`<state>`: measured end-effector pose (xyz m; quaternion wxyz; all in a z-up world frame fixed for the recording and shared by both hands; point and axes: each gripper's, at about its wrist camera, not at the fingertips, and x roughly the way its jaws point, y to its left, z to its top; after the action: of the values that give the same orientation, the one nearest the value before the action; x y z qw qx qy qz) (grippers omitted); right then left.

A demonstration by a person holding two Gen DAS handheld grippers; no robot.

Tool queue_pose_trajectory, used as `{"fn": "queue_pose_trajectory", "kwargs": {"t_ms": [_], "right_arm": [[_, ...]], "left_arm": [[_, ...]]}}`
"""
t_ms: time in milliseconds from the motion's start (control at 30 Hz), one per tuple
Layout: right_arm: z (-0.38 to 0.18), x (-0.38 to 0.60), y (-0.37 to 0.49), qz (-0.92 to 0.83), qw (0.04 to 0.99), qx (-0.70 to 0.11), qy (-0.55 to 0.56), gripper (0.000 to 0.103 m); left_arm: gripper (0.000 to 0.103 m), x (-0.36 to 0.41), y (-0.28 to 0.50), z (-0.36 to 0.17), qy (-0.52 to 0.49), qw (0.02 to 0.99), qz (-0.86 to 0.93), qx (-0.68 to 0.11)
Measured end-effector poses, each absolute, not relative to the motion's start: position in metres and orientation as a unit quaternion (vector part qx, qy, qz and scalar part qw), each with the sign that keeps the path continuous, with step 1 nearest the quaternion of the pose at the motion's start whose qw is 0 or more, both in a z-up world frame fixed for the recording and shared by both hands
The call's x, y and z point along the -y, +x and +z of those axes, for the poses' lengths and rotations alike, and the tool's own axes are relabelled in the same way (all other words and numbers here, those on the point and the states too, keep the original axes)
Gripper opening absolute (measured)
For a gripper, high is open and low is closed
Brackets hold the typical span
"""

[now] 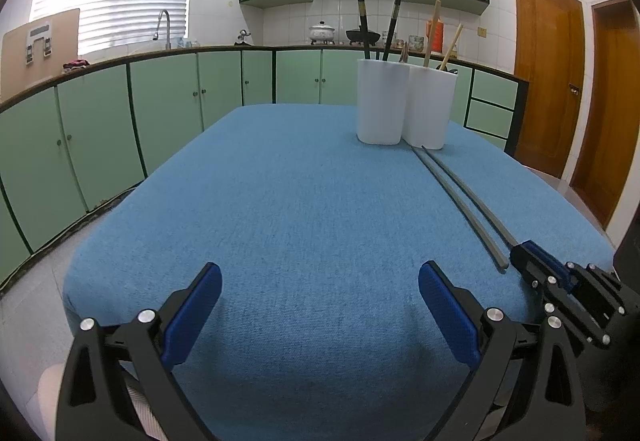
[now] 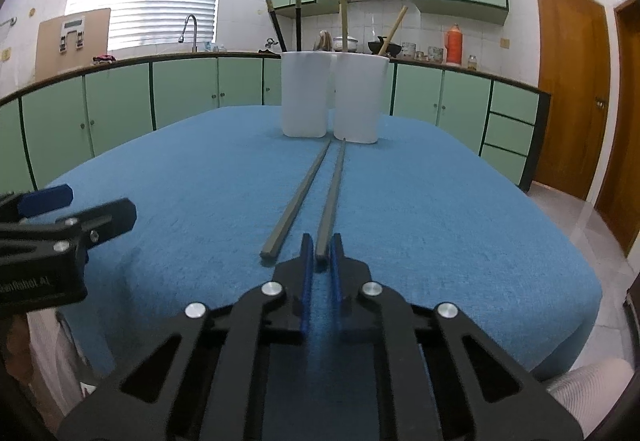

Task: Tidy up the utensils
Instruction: 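Grasp a grey chopstick with the right tool while the left tool grasps the other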

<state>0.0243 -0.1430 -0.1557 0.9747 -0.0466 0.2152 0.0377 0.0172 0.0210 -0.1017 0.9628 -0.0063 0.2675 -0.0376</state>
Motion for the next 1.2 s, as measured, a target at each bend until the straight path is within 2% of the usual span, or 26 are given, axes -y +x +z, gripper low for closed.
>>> {"fn": "queue_pose_trajectory", "kwargs": {"t_ms": [400, 600, 733, 800, 967, 1100, 1200], "right_arm": [[-0.149, 0.175, 0.023, 0.016, 0.975, -0.221, 0.000, 0.005], [-0.145, 0.203, 0.019, -0.001, 0.975, -0.221, 0.025, 0.005], [-0.144, 0.220, 0.016, -0.008, 0.975, -0.217, 0.035, 0.005], [-0.144, 0.224, 0.014, -0.008, 0.976, -0.216, 0.037, 0.005], [-0.145, 0.237, 0.009, -0.005, 0.976, -0.211, 0.043, 0.005], [-0.146, 0.243, 0.008, -0.003, 0.977, -0.210, 0.046, 0.005], [-0.148, 0.246, 0.007, -0.001, 0.976, -0.211, 0.049, 0.005]], "left_arm": [[0.096, -0.001, 0.020, -0.092, -0.016, 0.964, -0.060, -0.258], [0.094, 0.034, 0.022, -0.093, 0.004, 0.961, -0.096, -0.258], [0.082, 0.056, 0.024, -0.096, 0.021, 0.959, -0.112, -0.258], [0.081, 0.063, 0.026, -0.098, 0.026, 0.958, -0.116, -0.260], [0.061, 0.077, 0.032, -0.104, 0.031, 0.954, -0.122, -0.271], [0.051, 0.087, 0.034, -0.109, 0.036, 0.954, -0.119, -0.271], [0.039, 0.089, 0.034, -0.110, 0.039, 0.955, -0.119, -0.268]]}}
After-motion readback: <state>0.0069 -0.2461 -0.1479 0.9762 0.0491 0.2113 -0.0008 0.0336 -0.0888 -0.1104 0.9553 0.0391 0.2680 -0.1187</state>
